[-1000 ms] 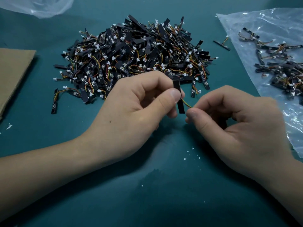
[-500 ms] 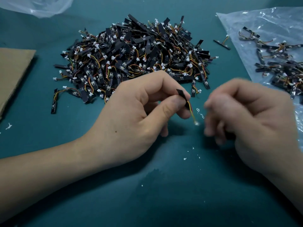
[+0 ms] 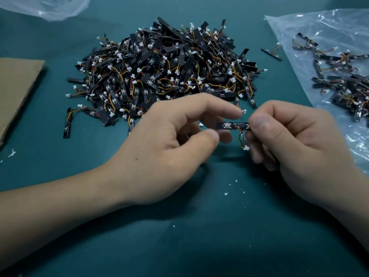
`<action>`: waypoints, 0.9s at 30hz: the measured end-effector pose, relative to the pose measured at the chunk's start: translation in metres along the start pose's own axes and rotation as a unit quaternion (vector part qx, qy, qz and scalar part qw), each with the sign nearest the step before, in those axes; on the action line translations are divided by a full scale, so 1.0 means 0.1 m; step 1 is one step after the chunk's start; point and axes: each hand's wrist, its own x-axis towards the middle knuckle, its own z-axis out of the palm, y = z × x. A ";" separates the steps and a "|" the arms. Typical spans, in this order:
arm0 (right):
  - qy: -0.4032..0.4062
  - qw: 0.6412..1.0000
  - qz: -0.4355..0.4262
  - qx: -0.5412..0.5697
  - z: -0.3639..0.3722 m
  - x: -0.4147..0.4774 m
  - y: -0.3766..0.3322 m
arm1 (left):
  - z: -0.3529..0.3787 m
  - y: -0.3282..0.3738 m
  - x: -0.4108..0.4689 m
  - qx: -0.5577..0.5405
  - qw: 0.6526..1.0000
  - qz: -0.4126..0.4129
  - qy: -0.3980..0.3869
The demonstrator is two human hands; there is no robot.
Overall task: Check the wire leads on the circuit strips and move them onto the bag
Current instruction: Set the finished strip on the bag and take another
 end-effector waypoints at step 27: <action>-0.102 0.991 -0.034 -0.086 -0.02 -0.05 -0.06 | -0.04 0.21 -0.01 0.081 0.994 -0.017 -0.068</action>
